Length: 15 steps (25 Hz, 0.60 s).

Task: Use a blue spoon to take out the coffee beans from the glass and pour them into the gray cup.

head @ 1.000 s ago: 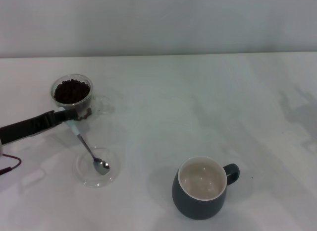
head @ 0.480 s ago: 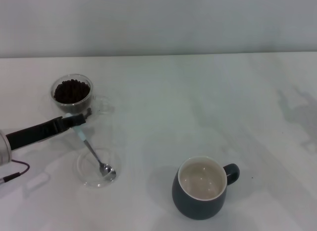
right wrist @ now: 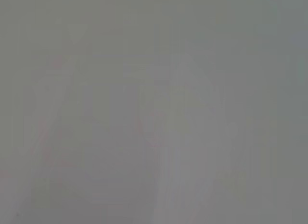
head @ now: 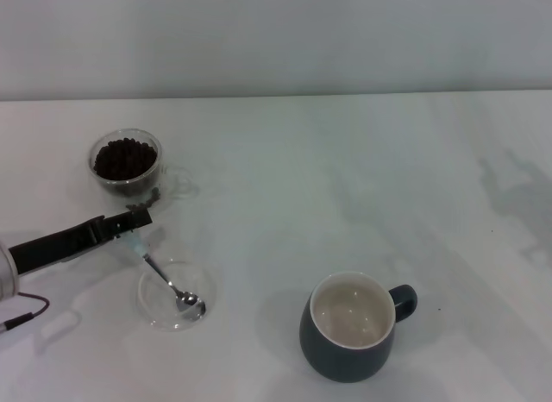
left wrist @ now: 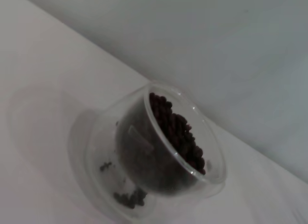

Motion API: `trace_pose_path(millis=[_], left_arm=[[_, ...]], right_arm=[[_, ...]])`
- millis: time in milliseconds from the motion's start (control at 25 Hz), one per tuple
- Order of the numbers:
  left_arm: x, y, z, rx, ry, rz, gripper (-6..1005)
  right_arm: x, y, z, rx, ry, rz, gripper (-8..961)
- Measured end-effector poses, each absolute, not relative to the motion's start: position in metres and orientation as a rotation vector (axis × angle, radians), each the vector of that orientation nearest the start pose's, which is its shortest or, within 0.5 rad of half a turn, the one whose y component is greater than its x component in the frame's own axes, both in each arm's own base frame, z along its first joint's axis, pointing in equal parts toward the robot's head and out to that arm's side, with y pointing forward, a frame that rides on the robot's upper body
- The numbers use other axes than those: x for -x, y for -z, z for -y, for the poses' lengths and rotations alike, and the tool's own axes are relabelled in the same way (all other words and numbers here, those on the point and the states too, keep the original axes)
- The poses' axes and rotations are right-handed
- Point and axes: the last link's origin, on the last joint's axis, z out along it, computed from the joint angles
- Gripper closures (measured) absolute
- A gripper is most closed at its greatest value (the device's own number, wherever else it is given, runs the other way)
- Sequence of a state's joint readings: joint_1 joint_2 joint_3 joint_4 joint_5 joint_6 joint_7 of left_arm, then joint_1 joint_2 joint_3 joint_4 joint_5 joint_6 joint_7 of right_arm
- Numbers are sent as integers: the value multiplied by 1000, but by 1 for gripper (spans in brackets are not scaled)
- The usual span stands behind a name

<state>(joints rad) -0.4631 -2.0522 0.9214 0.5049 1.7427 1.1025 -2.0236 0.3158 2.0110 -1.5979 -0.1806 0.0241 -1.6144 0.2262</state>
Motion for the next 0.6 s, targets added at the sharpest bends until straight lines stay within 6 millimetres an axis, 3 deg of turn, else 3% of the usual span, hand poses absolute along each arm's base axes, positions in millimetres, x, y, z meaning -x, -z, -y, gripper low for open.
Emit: trace_pose_path(millis=[80, 480, 600], left_arm=[[316, 22, -343, 2070, 733, 1670, 508], [341, 10, -338, 1956, 690, 1650, 403], [349, -4, -335, 1913, 719, 1576, 336]], right_arm=[[-315, -56, -289, 1549, -954, -114, 506], [-317, -56, -286, 1549, -959, -128, 506], [-316, -56, -286, 1548, -963, -125, 506]])
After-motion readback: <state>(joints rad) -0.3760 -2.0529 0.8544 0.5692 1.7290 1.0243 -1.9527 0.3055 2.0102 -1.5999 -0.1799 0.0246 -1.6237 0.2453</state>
